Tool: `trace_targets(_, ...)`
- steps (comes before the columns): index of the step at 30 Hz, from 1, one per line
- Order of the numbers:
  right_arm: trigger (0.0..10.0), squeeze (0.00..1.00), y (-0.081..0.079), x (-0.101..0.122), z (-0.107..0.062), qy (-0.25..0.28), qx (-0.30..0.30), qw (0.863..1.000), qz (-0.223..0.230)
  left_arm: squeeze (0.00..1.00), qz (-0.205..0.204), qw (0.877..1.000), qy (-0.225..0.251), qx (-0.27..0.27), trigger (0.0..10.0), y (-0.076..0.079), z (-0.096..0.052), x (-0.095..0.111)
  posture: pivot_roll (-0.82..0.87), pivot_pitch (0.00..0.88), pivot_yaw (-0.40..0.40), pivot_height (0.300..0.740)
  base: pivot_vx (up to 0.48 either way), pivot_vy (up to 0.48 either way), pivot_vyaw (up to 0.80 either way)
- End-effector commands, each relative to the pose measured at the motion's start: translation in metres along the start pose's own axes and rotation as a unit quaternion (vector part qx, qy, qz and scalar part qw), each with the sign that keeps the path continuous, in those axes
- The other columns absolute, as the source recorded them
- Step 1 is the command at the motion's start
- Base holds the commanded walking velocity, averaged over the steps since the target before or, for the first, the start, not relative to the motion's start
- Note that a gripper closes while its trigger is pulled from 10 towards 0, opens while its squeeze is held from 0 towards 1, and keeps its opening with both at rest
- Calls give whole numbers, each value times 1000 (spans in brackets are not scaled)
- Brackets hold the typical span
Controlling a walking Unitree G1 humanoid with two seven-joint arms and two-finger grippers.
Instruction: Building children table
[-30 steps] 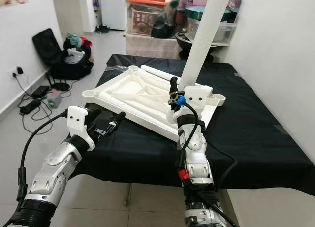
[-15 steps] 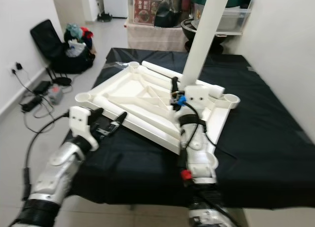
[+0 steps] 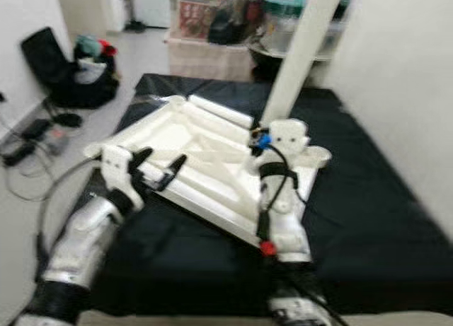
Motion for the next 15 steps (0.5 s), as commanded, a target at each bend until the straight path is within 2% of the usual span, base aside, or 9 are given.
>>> trace_targets(1,0,0,1,5,0,9,-2,1000,-1,0,2,1000,-2,-6,10000,2,0,-1,40,0,-70,740,0,0,0)
trace_targets(15,0,0,0,4,-1,3,2,1000,-1,0,0,1000,4,-15,10000,7,-1,0,38,0,-70,740,0,-480,0)
Point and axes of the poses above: a point about 5 cm out from each wrist's last joint towards the gripper, its own z axis pointing out of the wrist towards the gripper, its own x axis along the axis of the wrist's last joint, y = z × x, the point moved 6 cm from there along z, pointing out of the wrist towards the gripper, and after that the axes turned 10 degrees about z, right-handed, at the moved point
